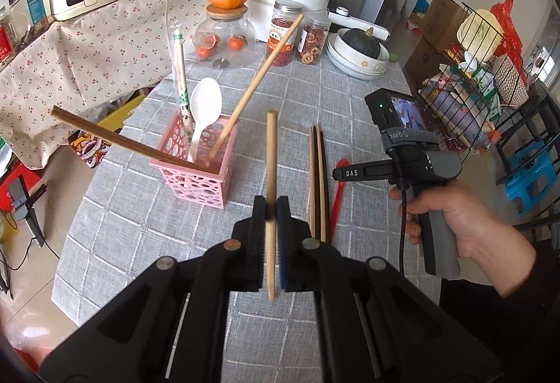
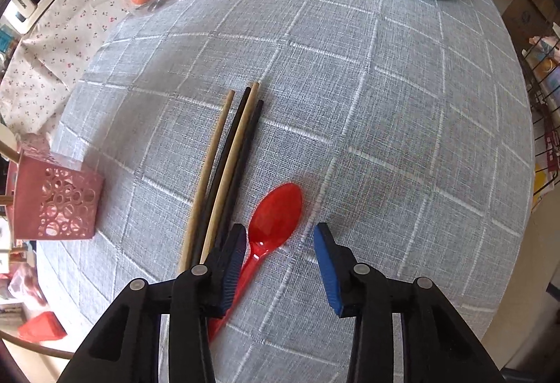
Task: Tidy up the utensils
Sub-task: 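Lift the bamboo chopstick with the left gripper while the right gripper grasps the red spoon, then lower the chopstick into the pink holder and open the left gripper while the right gripper lifts the red spoon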
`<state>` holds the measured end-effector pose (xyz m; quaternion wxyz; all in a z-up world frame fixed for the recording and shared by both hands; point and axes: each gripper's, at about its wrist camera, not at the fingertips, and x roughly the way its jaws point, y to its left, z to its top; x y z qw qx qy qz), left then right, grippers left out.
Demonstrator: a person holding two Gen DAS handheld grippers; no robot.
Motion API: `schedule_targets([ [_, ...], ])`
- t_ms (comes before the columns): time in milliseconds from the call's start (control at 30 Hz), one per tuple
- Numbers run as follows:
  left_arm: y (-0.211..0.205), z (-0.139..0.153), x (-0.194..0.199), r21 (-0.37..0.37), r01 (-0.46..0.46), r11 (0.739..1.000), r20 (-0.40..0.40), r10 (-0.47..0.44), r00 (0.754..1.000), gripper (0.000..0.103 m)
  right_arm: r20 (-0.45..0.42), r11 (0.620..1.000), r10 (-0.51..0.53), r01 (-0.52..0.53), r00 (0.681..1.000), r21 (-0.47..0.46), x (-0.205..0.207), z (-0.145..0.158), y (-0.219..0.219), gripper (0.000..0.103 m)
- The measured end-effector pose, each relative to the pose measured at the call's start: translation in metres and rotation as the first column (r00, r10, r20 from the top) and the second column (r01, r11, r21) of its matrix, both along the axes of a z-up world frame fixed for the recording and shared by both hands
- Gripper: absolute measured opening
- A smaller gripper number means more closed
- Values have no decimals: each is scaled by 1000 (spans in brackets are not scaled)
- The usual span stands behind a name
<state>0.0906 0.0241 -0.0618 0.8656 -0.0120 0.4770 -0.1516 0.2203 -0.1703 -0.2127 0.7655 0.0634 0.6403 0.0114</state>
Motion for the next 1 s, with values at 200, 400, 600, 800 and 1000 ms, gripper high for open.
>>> schedule_targets([
  [200,6,4,0,-7,-14,1000,11,14,1000,7,27,997,36,-34,999,-66,4,0,14,33],
  [400,10,6,-1,-13,-25,1000,17,25,1000,7,46,999,27,-26,999,-25,0,4,10,29],
  [600,12,13,-4,-19,-30,999,43,31,999,7,115,999,42,-45,993,25,-13,33,-4,28],
  [800,18,29,-10,-38,-49,998,93,53,994,7,215,994,55,-74,975,82,-37,71,-11,28],
  [1000,27,50,-19,-82,-85,993,165,98,981,7,305,985,68,-112,950,130,-59,103,-16,28],
])
